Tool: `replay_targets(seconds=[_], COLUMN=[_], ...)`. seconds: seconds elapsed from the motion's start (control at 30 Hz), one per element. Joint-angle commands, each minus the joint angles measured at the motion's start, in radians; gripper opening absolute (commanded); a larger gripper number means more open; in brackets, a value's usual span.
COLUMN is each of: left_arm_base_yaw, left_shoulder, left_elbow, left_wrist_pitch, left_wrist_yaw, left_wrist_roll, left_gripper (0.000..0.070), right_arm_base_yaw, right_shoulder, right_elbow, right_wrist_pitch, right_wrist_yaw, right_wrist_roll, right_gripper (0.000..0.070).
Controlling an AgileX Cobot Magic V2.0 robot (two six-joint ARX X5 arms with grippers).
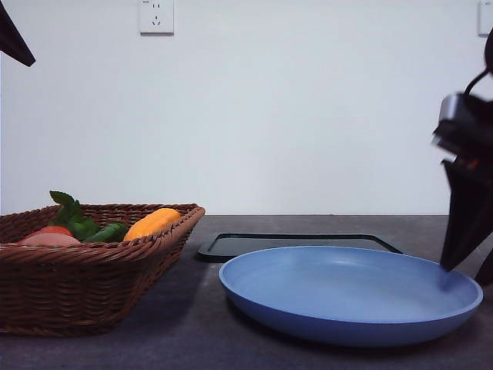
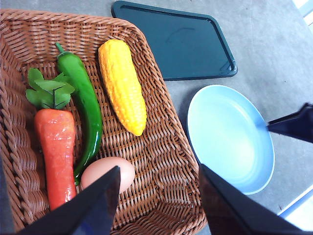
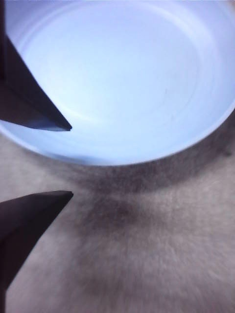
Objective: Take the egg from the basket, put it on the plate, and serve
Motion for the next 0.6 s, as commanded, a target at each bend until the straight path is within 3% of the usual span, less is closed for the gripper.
replay_targets(seconds=[0.0, 0.13, 0.33, 0.57], left_arm_base_yaw=[-0.002, -0.002, -0.002, -0.003], left_shoulder=[0.007, 0.007, 0.007, 0.007], left_elbow=[0.016, 0.016, 0.016, 0.016], left_wrist_pitch=[0.01, 0.011, 0.011, 0.008], left_wrist_yaw=[0.003, 0.002, 0.002, 0.003], left_wrist_roll=[-0.002, -0.002, -0.001, -0.001], left_gripper=[0.0325, 0.0325, 0.0325, 0.0334], right_arm_base_yaw=[0.005, 0.005, 0.004, 0.002], right_shoulder=[0.036, 0.085, 0.113, 0.075], right_elbow=[0.01, 0.01, 0.01, 0.01], right_wrist_pitch=[0.027, 0.073, 0.08, 0.069], right_wrist_yaw=[-0.026, -0.081, -0.071, -0.066], right_wrist_roll=[0.017, 0.032, 0.043, 0.044], right_gripper=[0.0249, 0.0195, 0.0001, 0.0])
